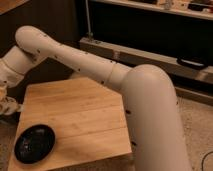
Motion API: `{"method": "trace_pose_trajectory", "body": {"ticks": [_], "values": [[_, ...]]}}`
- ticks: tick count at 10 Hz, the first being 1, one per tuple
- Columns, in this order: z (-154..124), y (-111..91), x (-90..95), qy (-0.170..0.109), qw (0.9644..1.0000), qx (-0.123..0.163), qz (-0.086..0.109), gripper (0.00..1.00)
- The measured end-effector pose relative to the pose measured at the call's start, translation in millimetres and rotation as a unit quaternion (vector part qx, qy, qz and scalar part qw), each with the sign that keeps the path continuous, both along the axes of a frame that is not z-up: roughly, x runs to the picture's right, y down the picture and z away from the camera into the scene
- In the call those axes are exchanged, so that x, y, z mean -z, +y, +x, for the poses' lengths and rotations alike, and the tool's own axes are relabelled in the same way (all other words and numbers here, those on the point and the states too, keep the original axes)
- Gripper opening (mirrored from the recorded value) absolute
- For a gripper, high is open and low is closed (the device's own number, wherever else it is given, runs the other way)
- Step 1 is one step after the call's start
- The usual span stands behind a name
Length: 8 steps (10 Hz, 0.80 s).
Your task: Place the bottle in the ceramic bowl
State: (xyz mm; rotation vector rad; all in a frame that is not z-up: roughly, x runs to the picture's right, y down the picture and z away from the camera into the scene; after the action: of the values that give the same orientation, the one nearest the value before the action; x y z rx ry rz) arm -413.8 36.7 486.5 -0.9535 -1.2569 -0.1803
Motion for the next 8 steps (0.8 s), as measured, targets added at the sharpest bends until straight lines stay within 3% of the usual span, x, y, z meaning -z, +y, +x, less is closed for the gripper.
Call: {"method": "trace_pose_trajectory", "body": {"ticks": [2, 5, 8], "values": [[-0.3, 28.1, -12.2, -0.002, 0.9999, -0.005, -0.01, 0.09], [1.8, 49.5, -14.1, 0.002, 1.0, 0.001, -0.004, 0.09], [10.8, 66.9, -24.5, 0.036, 0.9988, 0.033, -0.002, 0.09]]}}
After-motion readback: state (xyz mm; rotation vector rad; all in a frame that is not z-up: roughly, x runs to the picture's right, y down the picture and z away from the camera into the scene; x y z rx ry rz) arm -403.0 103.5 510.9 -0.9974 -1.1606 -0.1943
